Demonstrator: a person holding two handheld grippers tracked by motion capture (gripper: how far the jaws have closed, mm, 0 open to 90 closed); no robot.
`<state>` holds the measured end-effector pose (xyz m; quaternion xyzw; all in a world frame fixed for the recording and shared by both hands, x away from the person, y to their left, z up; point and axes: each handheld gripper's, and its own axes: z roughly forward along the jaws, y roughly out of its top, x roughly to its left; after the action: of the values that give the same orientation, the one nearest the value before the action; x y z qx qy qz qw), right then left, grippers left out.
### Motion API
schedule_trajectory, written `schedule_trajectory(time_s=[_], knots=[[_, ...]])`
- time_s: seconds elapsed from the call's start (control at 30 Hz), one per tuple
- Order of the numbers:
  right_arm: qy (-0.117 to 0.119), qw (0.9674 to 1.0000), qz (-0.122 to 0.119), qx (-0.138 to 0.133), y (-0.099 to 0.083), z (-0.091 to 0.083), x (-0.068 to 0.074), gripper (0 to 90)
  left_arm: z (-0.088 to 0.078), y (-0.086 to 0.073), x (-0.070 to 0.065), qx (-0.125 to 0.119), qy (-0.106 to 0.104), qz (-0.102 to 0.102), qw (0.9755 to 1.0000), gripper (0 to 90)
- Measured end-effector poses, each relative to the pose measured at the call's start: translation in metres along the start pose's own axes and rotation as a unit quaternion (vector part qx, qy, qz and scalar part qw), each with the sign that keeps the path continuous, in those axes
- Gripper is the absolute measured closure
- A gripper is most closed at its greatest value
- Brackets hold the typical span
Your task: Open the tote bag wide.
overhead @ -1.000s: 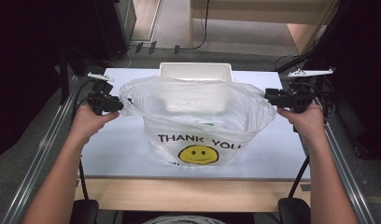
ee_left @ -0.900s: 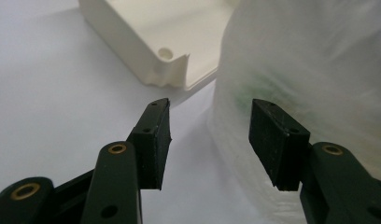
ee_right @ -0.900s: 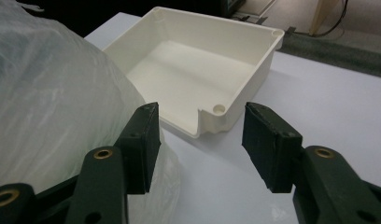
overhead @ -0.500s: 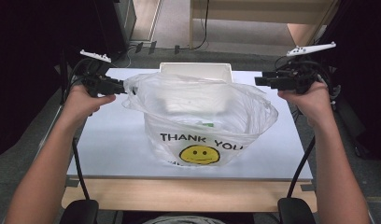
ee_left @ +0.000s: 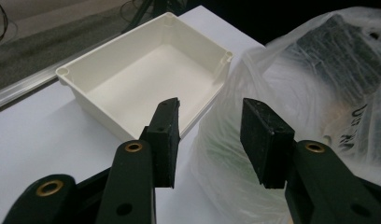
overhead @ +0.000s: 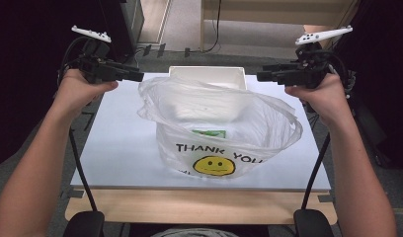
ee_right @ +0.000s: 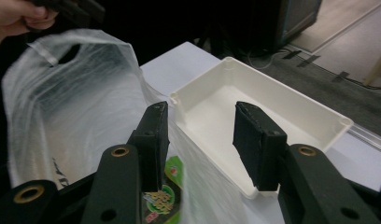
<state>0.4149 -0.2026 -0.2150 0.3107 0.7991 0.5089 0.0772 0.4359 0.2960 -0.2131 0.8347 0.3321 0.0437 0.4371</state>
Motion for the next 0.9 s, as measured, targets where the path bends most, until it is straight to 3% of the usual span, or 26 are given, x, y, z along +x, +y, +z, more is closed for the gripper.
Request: schedule_trajectory(time_s=[0.13,0.4,0.47,0.5,0.67,0.8,0.9], knots=[[0.002,0.9999,-0.009,0.007,0.002,0.005,0.012,57.9,0.004,0.014,-0.015,0.003,-0.009,0.008,0.9999,68.6],[0.020,0.9998,-0.009,-0.002,0.007,0.007,0.029,66.4,0.018,0.024,-0.038,0.004,-0.027,0.034,0.9991,84.6],[0.006,0.9995,-0.030,0.008,0.011,0.008,0.036,68.8,0.023,0.027,-0.045,0.009,-0.037,0.042,0.9984,85.9],[0.018,0.9994,-0.030,0.005,0.016,0.010,0.042,70.6,0.029,0.030,-0.052,0.014,-0.044,0.047,0.9978,86.3],[0.014,0.9984,-0.042,0.035,0.017,0.027,0.054,74.2,0.041,0.034,-0.064,0.021,-0.054,0.061,0.9964,86.4],[0.025,0.9976,-0.056,0.031,0.018,0.036,0.059,80.5,0.050,0.037,-0.067,0.028,-0.066,0.056,0.9959,86.4],[0.037,0.9978,-0.046,0.028,0.021,0.041,0.063,81.8,0.059,0.040,-0.068,0.030,-0.074,0.049,0.9956,86.4]])
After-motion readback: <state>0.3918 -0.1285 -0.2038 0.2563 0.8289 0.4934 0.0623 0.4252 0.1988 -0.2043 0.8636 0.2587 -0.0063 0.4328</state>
